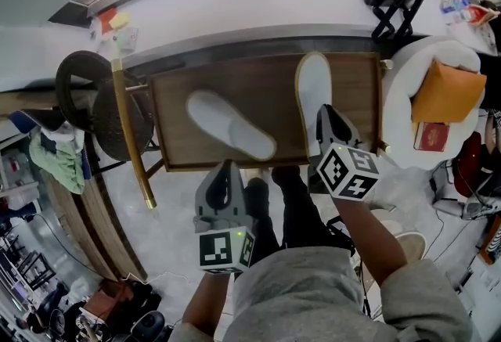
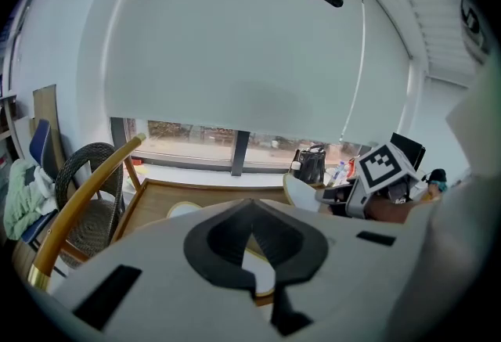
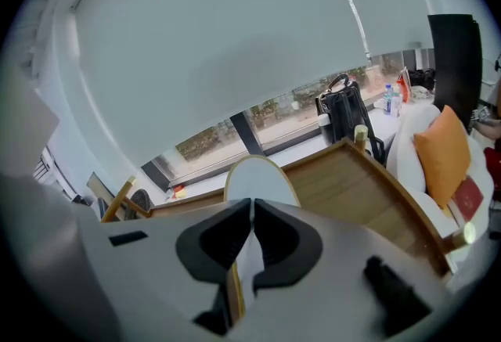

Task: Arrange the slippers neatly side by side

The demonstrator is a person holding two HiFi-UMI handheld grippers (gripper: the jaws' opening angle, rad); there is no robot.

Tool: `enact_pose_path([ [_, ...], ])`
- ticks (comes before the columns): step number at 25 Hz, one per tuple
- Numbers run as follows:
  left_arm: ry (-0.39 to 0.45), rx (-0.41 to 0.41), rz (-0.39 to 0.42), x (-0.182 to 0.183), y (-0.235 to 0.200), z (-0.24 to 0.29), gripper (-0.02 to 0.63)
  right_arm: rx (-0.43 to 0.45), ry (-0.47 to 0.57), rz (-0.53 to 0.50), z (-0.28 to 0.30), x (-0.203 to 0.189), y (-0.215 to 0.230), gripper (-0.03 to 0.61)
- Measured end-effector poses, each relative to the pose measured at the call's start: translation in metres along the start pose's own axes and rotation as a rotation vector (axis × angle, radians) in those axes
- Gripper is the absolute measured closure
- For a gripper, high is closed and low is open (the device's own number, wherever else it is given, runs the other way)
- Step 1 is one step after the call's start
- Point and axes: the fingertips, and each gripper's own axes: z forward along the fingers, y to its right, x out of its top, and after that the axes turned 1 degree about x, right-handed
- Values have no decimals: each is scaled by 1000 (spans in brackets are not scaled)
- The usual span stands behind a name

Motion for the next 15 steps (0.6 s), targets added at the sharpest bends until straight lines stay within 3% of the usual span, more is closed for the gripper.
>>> enact_pose_path([
  [15, -12, 5, 0, -7, 2, 2, 600, -42, -78, 39, 36, -34, -1, 545],
])
